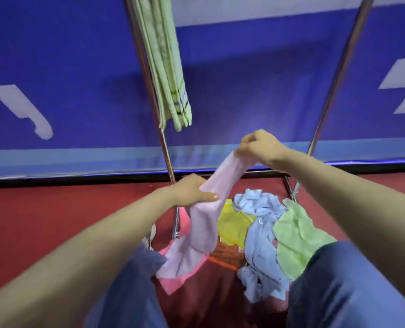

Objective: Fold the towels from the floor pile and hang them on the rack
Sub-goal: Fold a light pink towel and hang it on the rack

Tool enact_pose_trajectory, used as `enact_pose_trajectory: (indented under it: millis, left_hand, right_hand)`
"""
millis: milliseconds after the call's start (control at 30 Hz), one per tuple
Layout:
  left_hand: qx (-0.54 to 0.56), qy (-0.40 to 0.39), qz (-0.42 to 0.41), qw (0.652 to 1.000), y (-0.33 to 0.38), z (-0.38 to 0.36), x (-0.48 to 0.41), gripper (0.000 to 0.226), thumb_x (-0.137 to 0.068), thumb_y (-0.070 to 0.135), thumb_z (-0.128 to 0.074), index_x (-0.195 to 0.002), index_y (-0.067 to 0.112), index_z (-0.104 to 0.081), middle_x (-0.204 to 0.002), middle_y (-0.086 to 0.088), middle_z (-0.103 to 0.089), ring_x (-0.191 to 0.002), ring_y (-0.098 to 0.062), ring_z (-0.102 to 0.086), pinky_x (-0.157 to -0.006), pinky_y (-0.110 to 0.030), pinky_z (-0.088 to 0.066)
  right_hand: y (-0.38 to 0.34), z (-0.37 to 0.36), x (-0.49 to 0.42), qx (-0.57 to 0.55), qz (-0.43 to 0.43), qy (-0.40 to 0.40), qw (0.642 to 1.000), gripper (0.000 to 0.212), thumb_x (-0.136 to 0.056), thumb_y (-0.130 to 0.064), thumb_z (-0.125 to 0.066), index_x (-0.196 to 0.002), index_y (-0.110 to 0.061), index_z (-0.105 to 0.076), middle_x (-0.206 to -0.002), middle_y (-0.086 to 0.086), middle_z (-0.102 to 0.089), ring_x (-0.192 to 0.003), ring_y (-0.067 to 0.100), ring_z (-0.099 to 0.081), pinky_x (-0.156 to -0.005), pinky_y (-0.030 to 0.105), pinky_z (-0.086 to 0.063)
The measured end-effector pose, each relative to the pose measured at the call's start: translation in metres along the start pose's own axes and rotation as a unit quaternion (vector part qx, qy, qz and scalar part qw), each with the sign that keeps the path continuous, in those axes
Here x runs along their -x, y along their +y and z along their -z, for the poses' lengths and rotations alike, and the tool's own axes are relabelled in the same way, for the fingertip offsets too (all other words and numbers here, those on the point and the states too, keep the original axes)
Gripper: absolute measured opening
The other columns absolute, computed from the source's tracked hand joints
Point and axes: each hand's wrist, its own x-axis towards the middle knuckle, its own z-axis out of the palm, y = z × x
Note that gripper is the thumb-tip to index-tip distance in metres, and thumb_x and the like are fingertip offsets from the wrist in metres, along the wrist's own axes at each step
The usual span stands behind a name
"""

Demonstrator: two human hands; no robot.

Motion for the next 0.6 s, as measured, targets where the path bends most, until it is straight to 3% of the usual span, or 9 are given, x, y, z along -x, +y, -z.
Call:
enact_pose_trajectory:
  millis: [67, 133, 233, 333, 433, 500, 533, 600]
  left_hand:
    - [-0.049, 0.03, 0.022, 0.998, 0.005, 0.019, 0.021, 0.058, -0.069, 0.061, -0.068, -0.068, 0.004, -0.059, -0.065, -0.003, -0.051, -0.063, -0.016, -0.042, -0.06, -0.033, -0.034]
    - [-0.102, 0.062, 0.053, 0.991, 0.013, 0.04, 0.039, 0.054, -0.069, 0.062, -0.073, -0.061, 0.012, -0.052, -0.065, -0.005, -0.05, -0.064, -0.022, -0.045, -0.059, -0.035, -0.033]
    - [-0.172, 0.095, 0.075, 0.978, 0.04, 0.079, 0.057, 0.051, -0.081, 0.054, -0.075, -0.063, 0.015, -0.048, -0.068, -0.003, -0.05, -0.067, -0.025, -0.046, -0.058, -0.036, -0.03]
    - [-0.288, 0.101, 0.039, 0.952, 0.092, 0.132, 0.065, 0.041, -0.089, 0.049, -0.069, -0.074, 0.011, -0.061, -0.079, -0.008, -0.063, -0.076, -0.028, -0.055, -0.059, -0.033, -0.035]
    - [-0.374, 0.147, -0.002, 0.916, 0.17, 0.195, 0.08, 0.032, -0.09, 0.038, -0.071, -0.075, 0.013, -0.058, -0.078, -0.01, -0.06, -0.08, -0.032, -0.058, -0.058, -0.032, -0.033]
    - [-0.377, 0.232, -0.057, 0.895, 0.216, 0.23, 0.087, 0.02, -0.087, 0.031, -0.069, -0.079, 0.015, -0.06, -0.079, -0.011, -0.061, -0.087, -0.037, -0.062, -0.063, -0.033, -0.038]
    - [-0.354, 0.311, -0.099, 0.877, 0.233, 0.239, 0.089, 0.017, -0.085, 0.031, -0.063, -0.083, 0.015, -0.062, -0.082, -0.012, -0.064, -0.09, -0.038, -0.062, -0.066, -0.035, -0.042]
    - [-0.268, 0.54, -0.185, 0.776, 0.24, 0.228, 0.082, 0.024, -0.083, 0.031, -0.052, -0.099, 0.016, -0.063, -0.089, -0.013, -0.068, -0.087, -0.038, -0.062, -0.067, -0.041, -0.046]
  right_hand:
    - [-0.017, 0.036, 0.009, -0.08, 0.005, 0.072, 0.994, 0.02, -0.068, -0.025, -0.063, -0.068, -0.006, -0.056, -0.067, 0.007, -0.039, -0.067, 0.017, -0.036, -0.06, 0.03, -0.033]
    - [-0.027, 0.069, 0.022, -0.115, -0.001, 0.097, 0.989, 0.014, -0.075, -0.017, -0.063, -0.07, -0.01, -0.052, -0.065, 0.005, -0.033, -0.063, 0.017, -0.033, -0.052, 0.024, -0.029]
    - [-0.024, 0.105, 0.039, -0.102, -0.024, 0.093, 0.99, 0.026, -0.087, -0.011, -0.061, -0.066, -0.013, -0.047, -0.062, 0.004, -0.036, -0.056, 0.017, -0.035, -0.046, 0.021, -0.034]
    - [-0.032, 0.142, 0.048, 0.017, -0.031, 0.113, 0.993, 0.034, -0.088, -0.026, -0.067, -0.062, -0.014, -0.049, -0.063, 0.002, -0.047, -0.06, 0.021, -0.043, -0.053, 0.027, -0.039]
    - [-0.076, 0.196, 0.048, 0.166, -0.016, 0.227, 0.96, 0.029, -0.085, -0.036, -0.069, -0.071, -0.013, -0.059, -0.078, 0.01, -0.062, -0.076, 0.03, -0.057, -0.064, 0.03, -0.039]
    - [-0.112, 0.229, 0.047, 0.185, 0.037, 0.347, 0.919, 0.021, -0.084, -0.029, -0.063, -0.076, -0.011, -0.057, -0.085, 0.014, -0.063, -0.087, 0.038, -0.06, -0.066, 0.034, -0.04]
    - [-0.126, 0.237, 0.048, 0.176, 0.087, 0.416, 0.888, 0.014, -0.086, -0.025, -0.058, -0.082, -0.012, -0.058, -0.089, 0.015, -0.063, -0.092, 0.04, -0.059, -0.067, 0.036, -0.04]
    - [-0.129, 0.224, 0.054, 0.138, 0.196, 0.536, 0.809, 0.013, -0.09, -0.019, -0.052, -0.1, -0.012, -0.059, -0.097, 0.015, -0.065, -0.093, 0.037, -0.057, -0.069, 0.036, -0.036]
